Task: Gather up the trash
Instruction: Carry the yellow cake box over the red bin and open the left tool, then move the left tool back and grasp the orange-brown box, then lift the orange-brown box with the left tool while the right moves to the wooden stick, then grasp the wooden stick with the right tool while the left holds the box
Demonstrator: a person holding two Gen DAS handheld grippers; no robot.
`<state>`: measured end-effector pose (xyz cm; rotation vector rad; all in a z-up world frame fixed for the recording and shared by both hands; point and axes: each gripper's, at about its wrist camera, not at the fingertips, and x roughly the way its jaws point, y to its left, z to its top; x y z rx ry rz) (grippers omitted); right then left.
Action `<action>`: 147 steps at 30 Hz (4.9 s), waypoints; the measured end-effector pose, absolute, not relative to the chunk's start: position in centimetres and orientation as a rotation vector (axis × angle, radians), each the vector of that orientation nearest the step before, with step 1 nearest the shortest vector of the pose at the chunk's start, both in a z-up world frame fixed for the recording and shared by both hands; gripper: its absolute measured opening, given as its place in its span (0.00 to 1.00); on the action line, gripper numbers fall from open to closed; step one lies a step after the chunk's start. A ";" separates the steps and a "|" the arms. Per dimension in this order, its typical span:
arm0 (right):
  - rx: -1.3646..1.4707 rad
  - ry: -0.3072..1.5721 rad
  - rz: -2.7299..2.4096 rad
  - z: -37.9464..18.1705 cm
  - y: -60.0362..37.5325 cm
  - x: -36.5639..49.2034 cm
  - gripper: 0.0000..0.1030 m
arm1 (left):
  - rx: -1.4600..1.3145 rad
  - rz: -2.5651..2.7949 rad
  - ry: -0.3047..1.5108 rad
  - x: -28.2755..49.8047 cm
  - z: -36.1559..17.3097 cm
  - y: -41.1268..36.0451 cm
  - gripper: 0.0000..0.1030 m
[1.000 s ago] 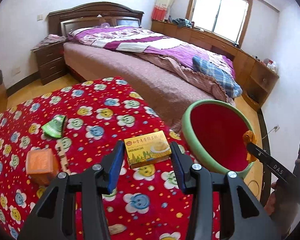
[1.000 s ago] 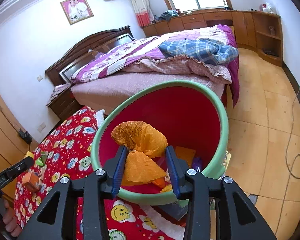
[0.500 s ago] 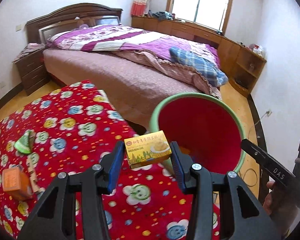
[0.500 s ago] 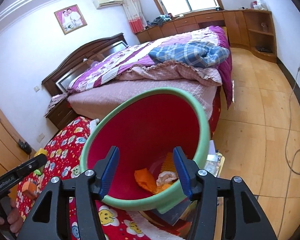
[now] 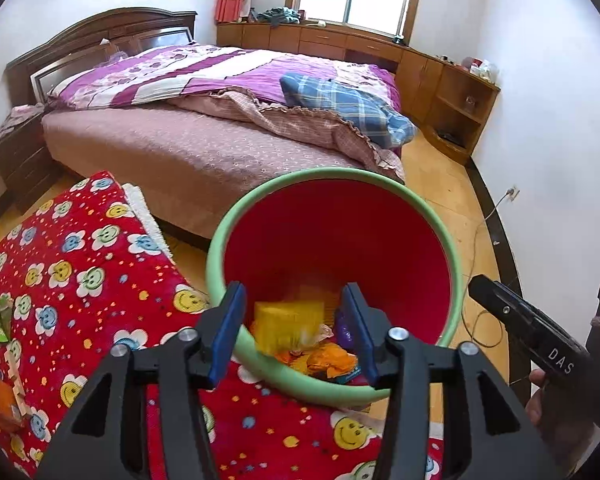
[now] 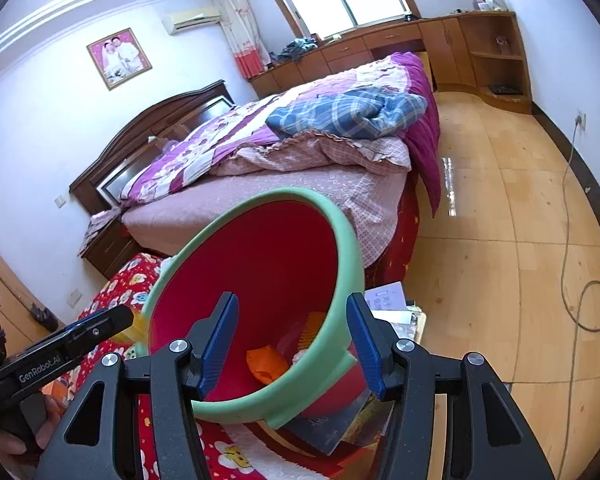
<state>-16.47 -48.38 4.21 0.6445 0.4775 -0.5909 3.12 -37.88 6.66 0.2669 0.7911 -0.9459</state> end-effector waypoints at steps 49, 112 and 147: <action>0.578 0.574 -0.439 4.6 -42.2 -12.6 0.56 | 0.102 -0.328 0.848 12.5 5.0 -14.2 0.60; 0.230 0.855 0.081 2.2 -20.1 8.5 0.42 | -0.085 -0.106 0.841 15.9 1.7 0.7 0.51; 0.452 0.773 0.062 2.9 -24.8 2.6 0.10 | -0.092 -0.199 0.804 13.1 3.4 -2.4 0.51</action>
